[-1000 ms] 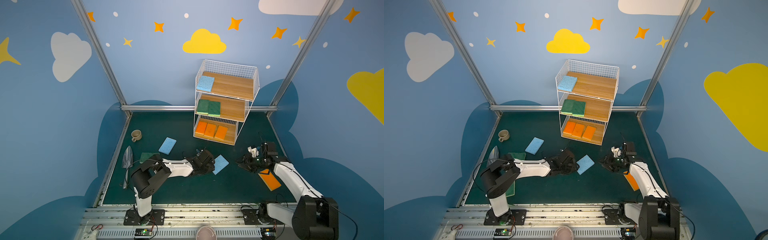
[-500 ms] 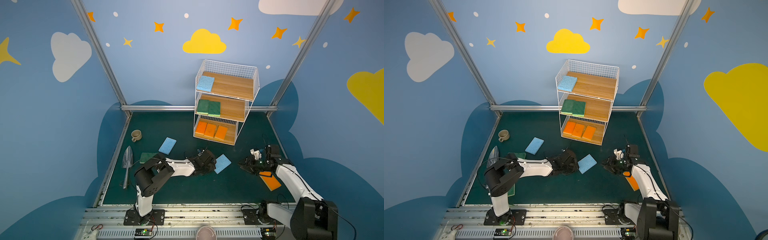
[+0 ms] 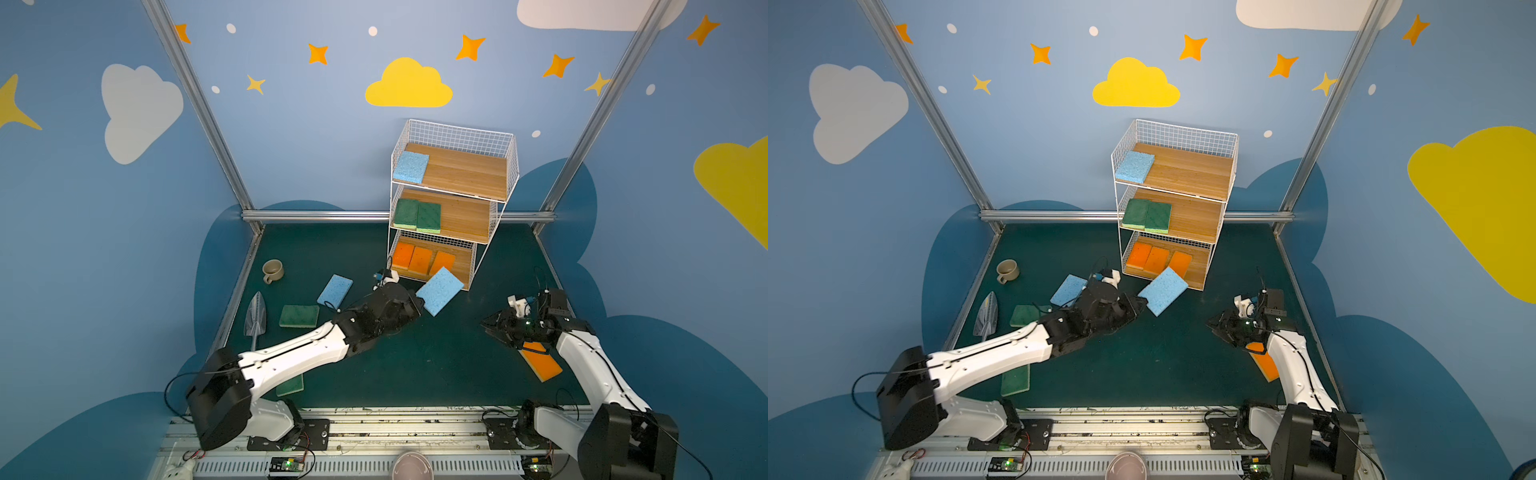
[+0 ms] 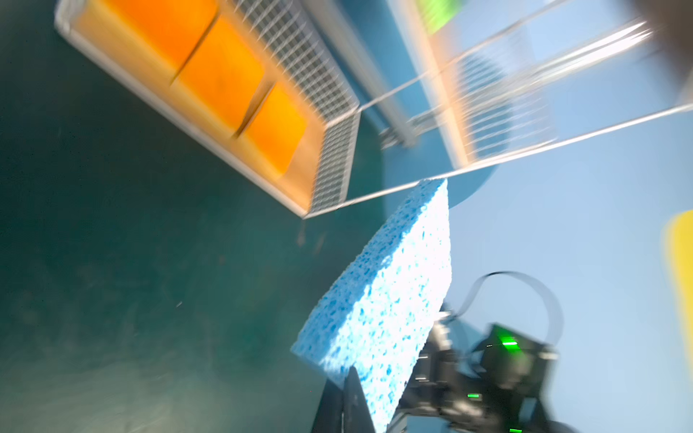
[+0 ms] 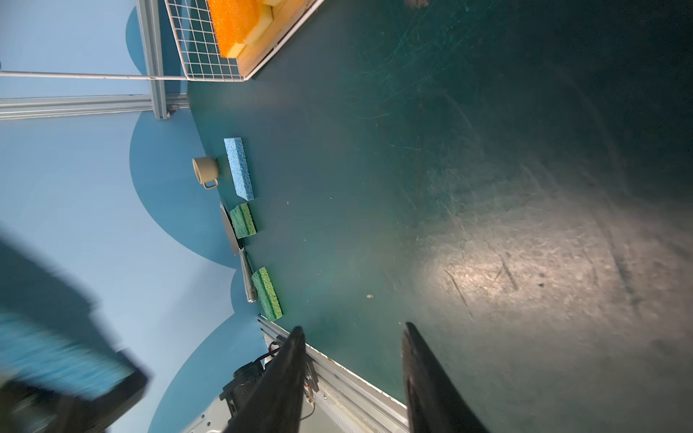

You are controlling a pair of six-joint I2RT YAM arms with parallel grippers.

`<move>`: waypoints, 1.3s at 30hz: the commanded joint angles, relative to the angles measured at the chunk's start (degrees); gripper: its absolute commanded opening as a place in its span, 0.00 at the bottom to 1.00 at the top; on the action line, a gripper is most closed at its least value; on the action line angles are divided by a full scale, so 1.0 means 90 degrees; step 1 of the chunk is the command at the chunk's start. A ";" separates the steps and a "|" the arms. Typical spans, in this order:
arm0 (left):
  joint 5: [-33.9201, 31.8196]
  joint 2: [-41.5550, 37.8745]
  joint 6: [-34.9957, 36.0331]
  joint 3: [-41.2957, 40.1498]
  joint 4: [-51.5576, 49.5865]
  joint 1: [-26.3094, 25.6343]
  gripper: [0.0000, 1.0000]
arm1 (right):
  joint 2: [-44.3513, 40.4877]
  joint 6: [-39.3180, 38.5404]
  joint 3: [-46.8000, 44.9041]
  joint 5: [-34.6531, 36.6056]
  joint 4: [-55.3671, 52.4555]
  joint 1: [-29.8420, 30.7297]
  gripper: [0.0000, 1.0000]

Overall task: Arrange cleaning sponges on a shelf
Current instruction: Pick up the cleaning sponge from the center of the table, then place the cleaning sponge on the shelf.

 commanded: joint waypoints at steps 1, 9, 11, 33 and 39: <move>-0.0567 -0.0197 0.0532 0.0928 -0.0549 0.0275 0.03 | 0.0036 0.0276 0.0239 0.0092 0.0157 -0.0017 0.42; -0.0938 0.0762 0.0835 0.3447 -0.0916 0.0568 0.03 | 0.0215 0.0575 0.0770 0.0053 0.0298 0.0016 0.42; -0.1280 0.1027 0.0905 0.3897 -0.0814 0.0568 0.03 | 0.0270 0.0594 0.0876 0.0028 0.0292 0.0025 0.42; -0.1091 0.5467 0.0193 1.0636 -0.3529 0.1072 0.03 | 0.0750 0.0618 0.1040 -0.0274 0.0591 -0.0008 0.42; -0.0915 0.5731 -0.0103 1.0660 -0.3543 0.1199 0.03 | 0.0808 0.0607 0.0995 -0.0323 0.0649 -0.0016 0.42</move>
